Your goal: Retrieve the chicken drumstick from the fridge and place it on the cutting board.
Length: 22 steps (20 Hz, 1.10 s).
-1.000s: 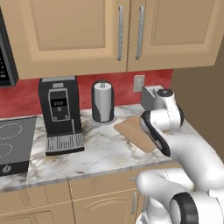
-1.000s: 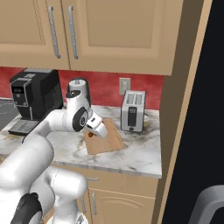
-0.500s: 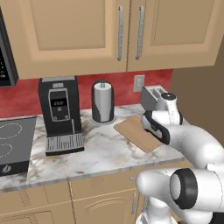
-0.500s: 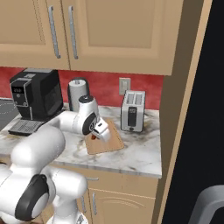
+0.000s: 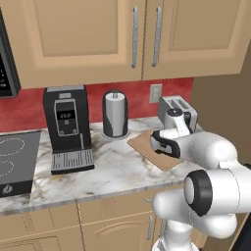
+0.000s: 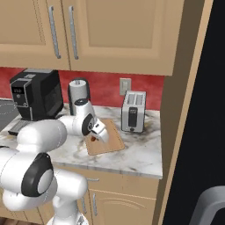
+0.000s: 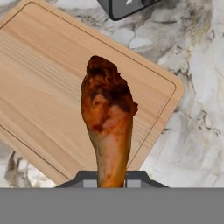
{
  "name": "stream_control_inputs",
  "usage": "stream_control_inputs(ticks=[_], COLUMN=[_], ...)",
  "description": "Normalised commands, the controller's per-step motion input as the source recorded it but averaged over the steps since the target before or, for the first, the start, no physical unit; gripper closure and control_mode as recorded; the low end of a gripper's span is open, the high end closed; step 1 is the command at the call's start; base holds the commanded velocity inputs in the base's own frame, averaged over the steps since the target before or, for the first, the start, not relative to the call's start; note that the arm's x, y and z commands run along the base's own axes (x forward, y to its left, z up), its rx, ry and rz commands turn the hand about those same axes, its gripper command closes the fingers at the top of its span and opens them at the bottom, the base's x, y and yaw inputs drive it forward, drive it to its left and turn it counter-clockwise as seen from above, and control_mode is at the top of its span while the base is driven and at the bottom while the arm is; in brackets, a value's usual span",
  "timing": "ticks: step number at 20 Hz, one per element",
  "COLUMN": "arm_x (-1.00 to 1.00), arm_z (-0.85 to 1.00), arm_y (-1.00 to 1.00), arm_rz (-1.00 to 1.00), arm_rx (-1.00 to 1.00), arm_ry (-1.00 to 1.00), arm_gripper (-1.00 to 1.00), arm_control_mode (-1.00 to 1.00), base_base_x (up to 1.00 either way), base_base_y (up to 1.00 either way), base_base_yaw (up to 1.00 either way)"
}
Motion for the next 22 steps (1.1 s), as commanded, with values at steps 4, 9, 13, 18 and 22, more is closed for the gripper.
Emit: stream_control_inputs(ticks=[4,9,13,18,22], arm_x=[0.11,0.09,0.10,0.01,0.00], arm_z=[-0.12,-0.20,-0.33,-0.47,-0.28], arm_y=[0.00,-0.01,0.00,0.00,0.00], arm_rz=[0.00,0.00,0.00,0.00,0.00], arm_rx=[-0.03,0.00,0.00,0.00,0.05], arm_ry=[0.07,0.03,0.00,0.00,0.00], arm_gripper=[1.00,1.00,1.00,1.00,1.00], arm_control_mode=[-1.00,-1.00,-1.00,-1.00,-1.00], base_base_x=[0.00,0.00,0.00,0.00,0.00], base_base_y=[0.00,0.00,0.00,0.00,0.00], base_base_yaw=[0.00,0.00,0.00,0.00,0.00])
